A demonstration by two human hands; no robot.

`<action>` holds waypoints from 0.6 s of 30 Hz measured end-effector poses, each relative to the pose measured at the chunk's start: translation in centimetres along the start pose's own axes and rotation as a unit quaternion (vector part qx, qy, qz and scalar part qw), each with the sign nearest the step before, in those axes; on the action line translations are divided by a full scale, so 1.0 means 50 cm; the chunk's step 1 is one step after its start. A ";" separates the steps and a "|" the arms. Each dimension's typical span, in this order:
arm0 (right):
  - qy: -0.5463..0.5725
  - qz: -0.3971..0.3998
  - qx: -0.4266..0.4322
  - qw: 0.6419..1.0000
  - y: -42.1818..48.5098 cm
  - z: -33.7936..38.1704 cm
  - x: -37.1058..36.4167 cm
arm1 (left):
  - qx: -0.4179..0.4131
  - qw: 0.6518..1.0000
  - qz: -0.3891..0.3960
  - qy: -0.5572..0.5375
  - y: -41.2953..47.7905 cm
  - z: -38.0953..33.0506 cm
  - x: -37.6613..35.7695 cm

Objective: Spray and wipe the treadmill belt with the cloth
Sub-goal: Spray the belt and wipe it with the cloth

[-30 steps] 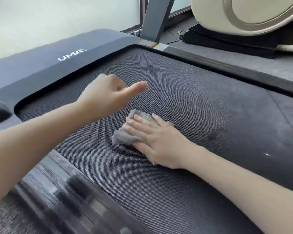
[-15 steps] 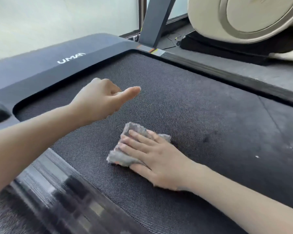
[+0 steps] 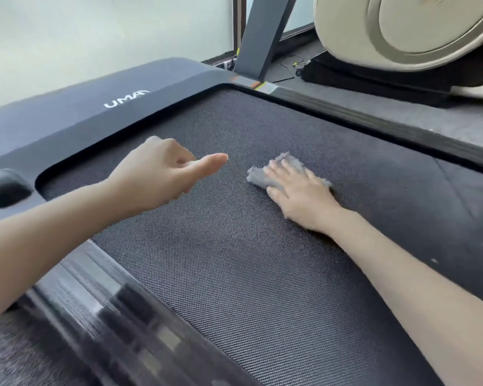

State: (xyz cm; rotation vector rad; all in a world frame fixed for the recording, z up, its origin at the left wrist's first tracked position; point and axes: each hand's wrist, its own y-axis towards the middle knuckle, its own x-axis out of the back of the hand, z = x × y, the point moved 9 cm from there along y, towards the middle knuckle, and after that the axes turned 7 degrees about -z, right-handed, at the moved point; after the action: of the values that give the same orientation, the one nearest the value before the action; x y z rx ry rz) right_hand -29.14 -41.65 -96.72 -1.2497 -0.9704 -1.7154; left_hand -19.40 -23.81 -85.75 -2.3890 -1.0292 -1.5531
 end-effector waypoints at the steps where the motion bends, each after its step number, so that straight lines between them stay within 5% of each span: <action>1: 0.009 0.003 0.065 0.998 -0.048 0.057 0.001 | -0.002 1.000 -0.004 -0.003 0.000 0.000 0.002; 4: 0.031 0.030 0.245 0.968 -0.200 0.213 -0.008 | -0.007 1.000 -0.010 -0.005 0.007 0.001 -0.003; 6: 0.029 0.052 0.276 0.959 -0.219 0.223 -0.013 | -0.011 1.000 -0.008 -0.004 0.008 0.000 -0.012; 9: -0.014 0.020 0.207 0.978 -0.113 0.141 -0.004 | -0.010 1.000 -0.005 0.004 0.005 0.000 -0.020; 14: -0.058 -0.011 -0.080 0.995 0.085 -0.089 0.003 | 0.002 1.000 0.009 0.003 -0.012 0.009 -0.018; 18: -0.027 0.000 -0.061 0.998 0.066 -0.026 -0.013 | 0.010 1.000 0.010 -0.004 -0.019 0.007 -0.012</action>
State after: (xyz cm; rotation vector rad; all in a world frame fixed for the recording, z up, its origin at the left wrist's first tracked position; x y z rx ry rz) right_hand -26.48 -44.05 -97.21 -1.3811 -0.9072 -1.7707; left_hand -19.86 -23.20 -86.64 -2.3860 -1.0152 -1.5205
